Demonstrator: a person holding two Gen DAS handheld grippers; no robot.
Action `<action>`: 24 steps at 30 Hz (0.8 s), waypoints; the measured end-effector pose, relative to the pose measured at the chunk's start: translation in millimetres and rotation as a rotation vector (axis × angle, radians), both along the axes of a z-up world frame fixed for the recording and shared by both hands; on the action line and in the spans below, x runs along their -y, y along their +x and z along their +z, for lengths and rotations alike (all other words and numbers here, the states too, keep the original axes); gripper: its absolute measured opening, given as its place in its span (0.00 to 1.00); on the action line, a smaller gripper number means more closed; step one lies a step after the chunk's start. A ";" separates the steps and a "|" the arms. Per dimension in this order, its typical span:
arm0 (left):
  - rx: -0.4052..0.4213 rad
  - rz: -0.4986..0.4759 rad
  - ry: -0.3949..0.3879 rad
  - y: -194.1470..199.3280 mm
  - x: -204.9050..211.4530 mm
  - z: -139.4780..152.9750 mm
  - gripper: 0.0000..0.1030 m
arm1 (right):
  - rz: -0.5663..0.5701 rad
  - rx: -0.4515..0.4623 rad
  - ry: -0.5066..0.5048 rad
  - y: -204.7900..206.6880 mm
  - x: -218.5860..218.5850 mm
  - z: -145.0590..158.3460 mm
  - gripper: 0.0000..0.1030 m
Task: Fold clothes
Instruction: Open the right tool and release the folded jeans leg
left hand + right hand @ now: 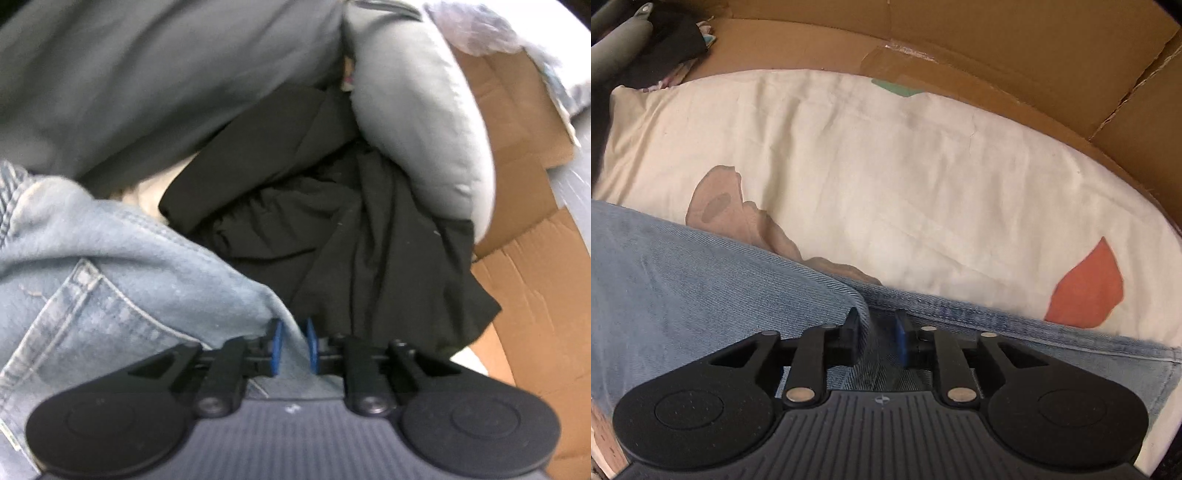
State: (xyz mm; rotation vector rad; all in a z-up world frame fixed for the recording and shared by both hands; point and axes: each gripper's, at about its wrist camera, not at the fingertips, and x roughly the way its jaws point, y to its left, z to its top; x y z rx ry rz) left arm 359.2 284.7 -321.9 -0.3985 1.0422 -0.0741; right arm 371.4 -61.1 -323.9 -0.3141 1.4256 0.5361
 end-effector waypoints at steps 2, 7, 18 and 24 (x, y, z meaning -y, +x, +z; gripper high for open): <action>0.004 -0.023 -0.010 -6.6 0.4 6.4 0.27 | -0.008 0.017 -0.004 -2.1 8.5 12.1 0.49; -0.009 -0.070 -0.032 -30.1 3.4 23.7 0.32 | -0.047 0.003 0.077 -13.5 46.6 64.4 0.67; -0.040 -0.228 -0.005 -103.4 49.2 53.8 0.42 | -0.126 0.039 0.260 -56.2 109.8 116.8 0.75; -0.086 -0.267 -0.088 -141.4 96.2 51.3 0.42 | -0.134 0.124 0.351 -82.4 161.8 107.7 0.75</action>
